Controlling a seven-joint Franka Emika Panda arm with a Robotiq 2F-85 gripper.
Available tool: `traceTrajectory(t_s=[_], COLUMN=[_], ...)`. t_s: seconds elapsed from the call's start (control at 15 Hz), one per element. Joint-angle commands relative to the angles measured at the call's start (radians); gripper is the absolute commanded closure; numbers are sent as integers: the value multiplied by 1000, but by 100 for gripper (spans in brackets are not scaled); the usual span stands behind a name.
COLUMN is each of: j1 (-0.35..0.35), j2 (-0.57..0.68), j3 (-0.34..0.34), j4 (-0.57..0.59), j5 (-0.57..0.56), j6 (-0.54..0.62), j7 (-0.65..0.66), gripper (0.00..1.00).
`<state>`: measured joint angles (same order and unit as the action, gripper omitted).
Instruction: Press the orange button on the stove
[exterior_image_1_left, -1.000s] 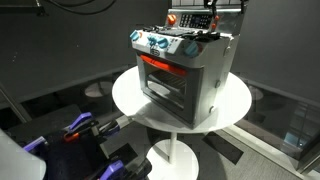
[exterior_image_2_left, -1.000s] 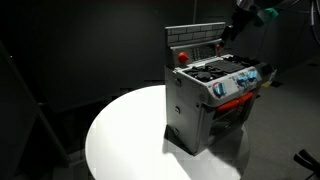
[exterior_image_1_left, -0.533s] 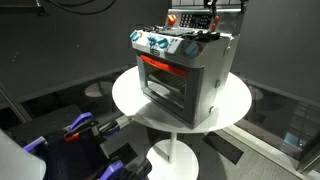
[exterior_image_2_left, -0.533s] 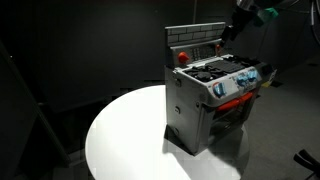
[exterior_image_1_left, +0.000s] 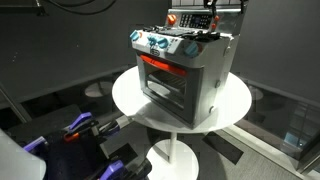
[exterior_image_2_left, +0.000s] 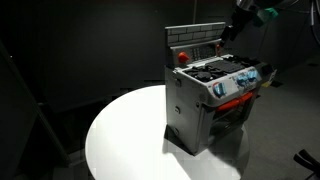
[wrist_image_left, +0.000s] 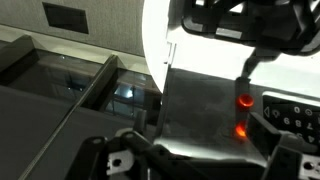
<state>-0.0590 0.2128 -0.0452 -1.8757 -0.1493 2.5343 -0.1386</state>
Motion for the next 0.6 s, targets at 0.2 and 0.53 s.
traceTrajectory(t_s=[0.2,0.53], j1=[10,9], j2=[17,25], j3=[-12,-13], j4=[29,35], j5=[-28,-23], j6=[5,9], j7=[35,32], gripper=[0,0])
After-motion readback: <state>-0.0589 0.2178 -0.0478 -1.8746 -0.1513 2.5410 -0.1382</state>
